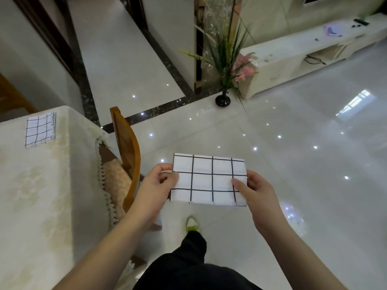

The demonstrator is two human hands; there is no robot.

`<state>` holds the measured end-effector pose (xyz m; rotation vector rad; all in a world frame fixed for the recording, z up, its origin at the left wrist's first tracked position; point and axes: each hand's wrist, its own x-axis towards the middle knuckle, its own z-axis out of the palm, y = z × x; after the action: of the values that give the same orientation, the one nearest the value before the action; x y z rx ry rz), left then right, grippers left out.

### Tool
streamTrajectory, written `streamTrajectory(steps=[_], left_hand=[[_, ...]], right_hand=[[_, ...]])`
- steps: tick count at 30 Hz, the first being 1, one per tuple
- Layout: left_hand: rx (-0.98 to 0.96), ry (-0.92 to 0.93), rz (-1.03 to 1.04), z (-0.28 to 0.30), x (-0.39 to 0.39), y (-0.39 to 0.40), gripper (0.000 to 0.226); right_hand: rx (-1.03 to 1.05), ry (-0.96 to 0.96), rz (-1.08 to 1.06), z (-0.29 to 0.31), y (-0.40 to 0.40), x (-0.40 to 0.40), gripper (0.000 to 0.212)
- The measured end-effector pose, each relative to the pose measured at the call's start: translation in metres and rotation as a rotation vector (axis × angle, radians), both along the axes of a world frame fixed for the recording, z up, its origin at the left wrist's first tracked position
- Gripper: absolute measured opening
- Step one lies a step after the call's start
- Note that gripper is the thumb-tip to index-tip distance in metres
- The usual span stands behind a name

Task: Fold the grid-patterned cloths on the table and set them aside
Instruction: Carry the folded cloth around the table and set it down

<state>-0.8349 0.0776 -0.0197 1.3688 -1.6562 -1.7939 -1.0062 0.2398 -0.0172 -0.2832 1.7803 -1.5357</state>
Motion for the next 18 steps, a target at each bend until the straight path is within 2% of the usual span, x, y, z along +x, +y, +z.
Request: streamTrajectory(steps=[10,18], left_hand=[[-0.065,0.018,0.135,-0.009,-0.049,-0.123,0.032],[-0.119,0.029,0.222,0.008,-0.087,-0.204,0.035]], right_hand=[[-0.019,0.046,0.220,0.010,-0.166,-0.092,0.025],[-0.038,0.079,0.312,0.017,-0.279,-0.139,0.026]])
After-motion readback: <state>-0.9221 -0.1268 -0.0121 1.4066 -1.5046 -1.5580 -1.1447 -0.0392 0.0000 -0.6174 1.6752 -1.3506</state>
